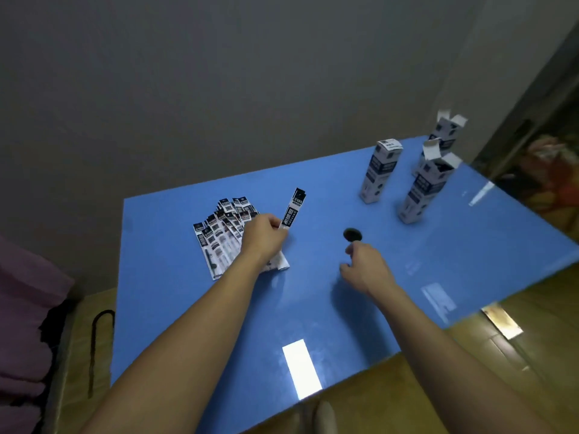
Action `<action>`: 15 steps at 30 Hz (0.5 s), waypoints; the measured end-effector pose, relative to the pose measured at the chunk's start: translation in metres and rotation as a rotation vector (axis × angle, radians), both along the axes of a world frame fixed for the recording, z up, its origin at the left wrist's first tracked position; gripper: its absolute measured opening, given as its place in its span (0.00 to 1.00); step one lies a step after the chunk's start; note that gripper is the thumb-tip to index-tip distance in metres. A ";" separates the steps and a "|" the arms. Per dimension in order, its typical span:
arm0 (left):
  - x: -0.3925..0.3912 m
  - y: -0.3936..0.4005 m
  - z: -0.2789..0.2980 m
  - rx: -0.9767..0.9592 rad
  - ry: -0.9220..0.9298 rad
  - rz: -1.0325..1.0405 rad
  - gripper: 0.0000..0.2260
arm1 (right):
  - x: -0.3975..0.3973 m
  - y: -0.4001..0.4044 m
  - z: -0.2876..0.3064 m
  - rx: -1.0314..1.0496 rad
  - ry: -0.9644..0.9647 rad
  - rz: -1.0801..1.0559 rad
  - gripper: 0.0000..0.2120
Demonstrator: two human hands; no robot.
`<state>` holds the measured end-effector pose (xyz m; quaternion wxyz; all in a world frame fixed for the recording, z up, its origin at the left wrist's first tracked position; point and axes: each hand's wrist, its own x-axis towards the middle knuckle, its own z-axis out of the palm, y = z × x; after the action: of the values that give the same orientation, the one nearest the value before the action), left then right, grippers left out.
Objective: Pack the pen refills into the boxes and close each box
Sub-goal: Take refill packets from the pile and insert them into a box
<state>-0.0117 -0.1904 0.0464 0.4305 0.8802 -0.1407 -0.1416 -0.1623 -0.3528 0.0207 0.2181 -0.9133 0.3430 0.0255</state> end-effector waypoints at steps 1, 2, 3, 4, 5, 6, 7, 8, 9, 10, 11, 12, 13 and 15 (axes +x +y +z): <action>-0.006 -0.008 -0.001 -0.002 0.011 -0.030 0.04 | -0.011 -0.008 0.001 -0.002 -0.005 -0.038 0.21; -0.011 -0.016 -0.002 -0.003 0.015 -0.057 0.04 | -0.022 -0.016 0.002 -0.007 -0.014 -0.070 0.21; -0.017 -0.024 -0.001 -0.004 0.013 -0.078 0.04 | -0.033 -0.024 0.004 -0.010 -0.023 -0.096 0.21; -0.023 -0.033 0.001 -0.007 0.010 -0.095 0.04 | -0.042 -0.033 0.005 -0.010 -0.036 -0.116 0.21; -0.029 -0.041 0.002 -0.014 0.008 -0.108 0.04 | -0.051 -0.042 0.007 -0.006 -0.050 -0.133 0.21; -0.035 -0.050 0.004 -0.020 0.006 -0.118 0.03 | -0.059 -0.052 0.008 -0.006 -0.064 -0.151 0.21; -0.040 -0.059 0.007 -0.023 0.002 -0.126 0.03 | -0.067 -0.061 0.010 -0.007 -0.075 -0.168 0.22; -0.046 -0.068 0.010 -0.022 -0.006 -0.133 0.03 | -0.074 -0.071 0.012 -0.006 -0.082 -0.181 0.22; -0.051 -0.077 0.012 -0.019 -0.013 -0.138 0.03 | -0.081 -0.080 0.012 -0.005 -0.088 -0.189 0.22; -0.055 -0.087 0.013 -0.014 -0.017 -0.139 0.03 | -0.087 -0.090 0.013 -0.005 -0.094 -0.192 0.22; -0.060 -0.097 0.015 -0.010 -0.017 -0.137 0.02 | -0.094 -0.101 0.013 -0.005 -0.099 -0.192 0.22; -0.066 -0.106 0.018 -0.011 -0.014 -0.130 0.02 | -0.100 -0.111 0.013 -0.005 -0.103 -0.190 0.23; -0.071 -0.116 0.020 -0.020 -0.009 -0.120 0.02 | -0.106 -0.123 0.013 -0.006 -0.102 -0.186 0.23; -0.082 -0.135 0.023 -0.028 -0.015 -0.090 0.02 | -0.119 -0.145 0.015 -0.006 -0.092 -0.171 0.23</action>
<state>-0.0935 -0.3256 0.0692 0.4350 0.8679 -0.1855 -0.1520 -0.2813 -0.4977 0.0357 0.2325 -0.8815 0.4093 -0.0361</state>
